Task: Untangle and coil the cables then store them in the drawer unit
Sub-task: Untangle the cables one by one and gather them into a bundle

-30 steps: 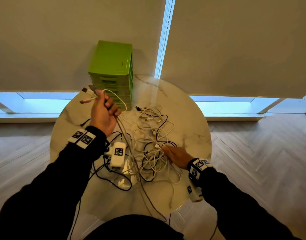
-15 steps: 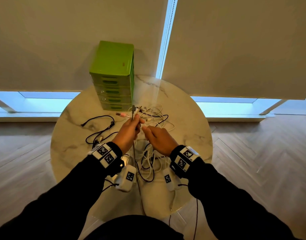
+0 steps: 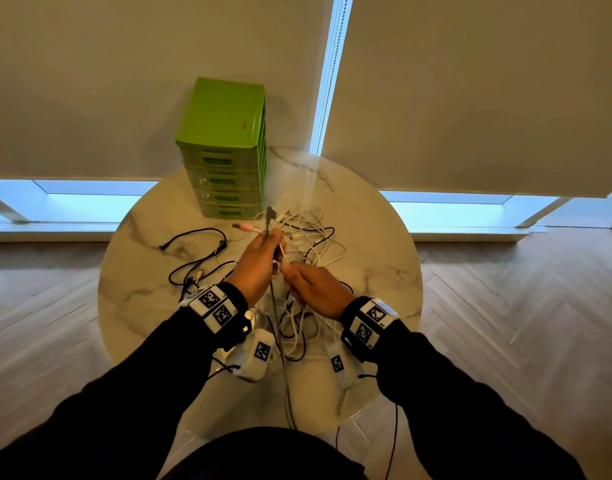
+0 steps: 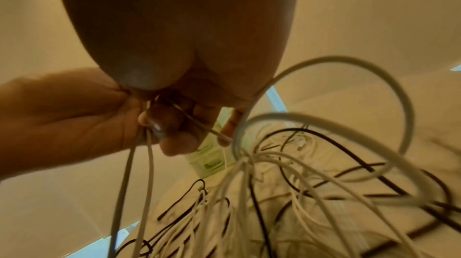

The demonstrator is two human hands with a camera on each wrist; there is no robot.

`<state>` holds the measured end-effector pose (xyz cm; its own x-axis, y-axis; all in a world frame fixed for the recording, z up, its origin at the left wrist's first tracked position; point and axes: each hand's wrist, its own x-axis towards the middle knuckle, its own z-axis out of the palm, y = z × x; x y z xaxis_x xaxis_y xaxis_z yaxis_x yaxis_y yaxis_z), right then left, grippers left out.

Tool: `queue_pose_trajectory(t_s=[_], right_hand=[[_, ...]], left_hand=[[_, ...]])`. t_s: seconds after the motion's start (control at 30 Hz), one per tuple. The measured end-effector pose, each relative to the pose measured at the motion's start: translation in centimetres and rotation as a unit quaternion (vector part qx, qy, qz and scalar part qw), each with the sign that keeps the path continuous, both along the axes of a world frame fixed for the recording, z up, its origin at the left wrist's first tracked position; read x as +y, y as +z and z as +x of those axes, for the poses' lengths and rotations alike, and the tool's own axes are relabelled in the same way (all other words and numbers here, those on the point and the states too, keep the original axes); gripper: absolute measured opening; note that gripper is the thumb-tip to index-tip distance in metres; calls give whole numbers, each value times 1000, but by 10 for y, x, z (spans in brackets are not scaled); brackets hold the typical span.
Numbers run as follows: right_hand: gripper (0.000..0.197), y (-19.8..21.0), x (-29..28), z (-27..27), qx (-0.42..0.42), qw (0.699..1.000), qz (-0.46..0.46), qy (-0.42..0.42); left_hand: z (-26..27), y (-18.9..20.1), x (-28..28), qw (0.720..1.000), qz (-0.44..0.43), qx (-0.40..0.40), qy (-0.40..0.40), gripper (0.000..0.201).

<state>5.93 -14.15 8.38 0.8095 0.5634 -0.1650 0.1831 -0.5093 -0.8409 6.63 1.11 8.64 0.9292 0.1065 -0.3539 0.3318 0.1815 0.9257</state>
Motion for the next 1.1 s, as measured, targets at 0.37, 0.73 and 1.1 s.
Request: queue_pose_trajectory(t_s=[0.37, 0.73, 1.1], right_hand=[[42, -46, -52, 2, 40, 988, -144, 40], [34, 4, -16, 21, -37, 999, -12, -31], [24, 37, -32, 10, 17, 998, 9, -58]], left_hand=[[26, 57, 63, 929, -298, -113, 186, 40], [-11, 30, 33, 993, 81, -81, -30, 36], [-16, 18, 3, 994, 52, -55, -85, 17]])
